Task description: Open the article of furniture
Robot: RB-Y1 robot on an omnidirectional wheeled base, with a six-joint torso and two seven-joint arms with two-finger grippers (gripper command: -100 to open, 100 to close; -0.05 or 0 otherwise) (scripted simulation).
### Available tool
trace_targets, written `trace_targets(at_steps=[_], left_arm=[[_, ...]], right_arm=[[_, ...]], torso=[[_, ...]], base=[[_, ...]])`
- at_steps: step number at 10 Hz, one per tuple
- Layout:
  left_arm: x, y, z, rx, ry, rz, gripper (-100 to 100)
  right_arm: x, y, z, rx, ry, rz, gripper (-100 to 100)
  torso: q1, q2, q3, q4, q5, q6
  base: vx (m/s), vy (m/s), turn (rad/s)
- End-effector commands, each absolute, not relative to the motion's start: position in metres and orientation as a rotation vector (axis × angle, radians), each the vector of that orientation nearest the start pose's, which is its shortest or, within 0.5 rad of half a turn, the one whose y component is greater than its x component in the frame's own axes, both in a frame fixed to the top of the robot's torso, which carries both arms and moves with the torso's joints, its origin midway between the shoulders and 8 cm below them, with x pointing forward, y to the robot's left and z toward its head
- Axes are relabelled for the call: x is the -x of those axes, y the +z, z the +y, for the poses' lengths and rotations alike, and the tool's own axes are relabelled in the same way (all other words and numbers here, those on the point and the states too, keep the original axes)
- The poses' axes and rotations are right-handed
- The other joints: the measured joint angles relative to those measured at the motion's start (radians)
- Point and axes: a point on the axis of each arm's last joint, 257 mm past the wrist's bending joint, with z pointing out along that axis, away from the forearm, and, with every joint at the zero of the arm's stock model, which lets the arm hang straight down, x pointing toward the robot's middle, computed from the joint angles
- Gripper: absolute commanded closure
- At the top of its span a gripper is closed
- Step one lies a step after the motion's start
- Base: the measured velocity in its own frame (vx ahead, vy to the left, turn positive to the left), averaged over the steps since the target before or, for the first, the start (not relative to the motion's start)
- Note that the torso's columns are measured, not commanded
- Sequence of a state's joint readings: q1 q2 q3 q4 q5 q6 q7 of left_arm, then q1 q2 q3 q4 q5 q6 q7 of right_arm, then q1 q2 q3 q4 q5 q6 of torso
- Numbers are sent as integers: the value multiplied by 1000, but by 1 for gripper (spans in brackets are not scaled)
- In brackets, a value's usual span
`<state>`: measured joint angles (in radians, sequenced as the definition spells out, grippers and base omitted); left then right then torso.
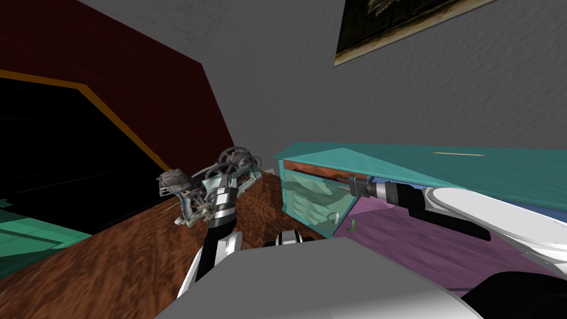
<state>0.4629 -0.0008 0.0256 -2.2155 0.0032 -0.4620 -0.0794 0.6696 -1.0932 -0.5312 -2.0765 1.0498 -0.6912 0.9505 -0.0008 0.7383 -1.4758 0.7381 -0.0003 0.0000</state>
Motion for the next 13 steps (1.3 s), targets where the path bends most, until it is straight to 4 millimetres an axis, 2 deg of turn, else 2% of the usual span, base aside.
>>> trace_targets(at_steps=[1, 4, 5, 9, 10, 11, 12, 13], left_arm=[[-364, 1, 289, 682, -1203, 674, 0], [-364, 1, 289, 682, -1203, 674, 0], [-364, 1, 289, 682, -1203, 674, 0], [-364, 1, 289, 682, -1202, 674, 0], [-364, 1, 289, 682, -1202, 674, 0], [-364, 1, 289, 682, -1203, 674, 0], [-364, 1, 289, 682, -1203, 674, 0], [-364, 1, 289, 682, -1203, 674, 0]], right_arm=[[-357, -104, -356, 1774, -636, 967, 100], [-358, -100, -353, 1775, -638, 954, 100], [-360, -84, -350, 1784, -624, 942, -100], [-367, -49, -343, 1798, -608, 915, -100], [-368, -44, -341, 1801, -605, 910, -100], [-368, -48, -343, 1801, -609, 912, -100], [-368, -47, -343, 1800, -607, 913, 0], [-368, -47, -343, 1800, -607, 913, 0]], torso=[[2, 2, 3, -5, -4, 1], [-4, -1, 0, -2, -3, 2], [-6, -5, -3, -1, -1, 1], [1, -1, 0, 0, 0, 0], [1, 1, 0, 0, 0, 0], [1, 1, 1, 0, 0, 0], [0, 1, 1, 0, 0, 0], [0, 0, 0, 0, 0, 0]], base=[[-150, 113, -74], [-144, 96, -32], [-15, 29, -90], [16, 14, -74], [7, 16, -56], [2, 8, -8], [0, 0, 0], [0, 0, 0]])
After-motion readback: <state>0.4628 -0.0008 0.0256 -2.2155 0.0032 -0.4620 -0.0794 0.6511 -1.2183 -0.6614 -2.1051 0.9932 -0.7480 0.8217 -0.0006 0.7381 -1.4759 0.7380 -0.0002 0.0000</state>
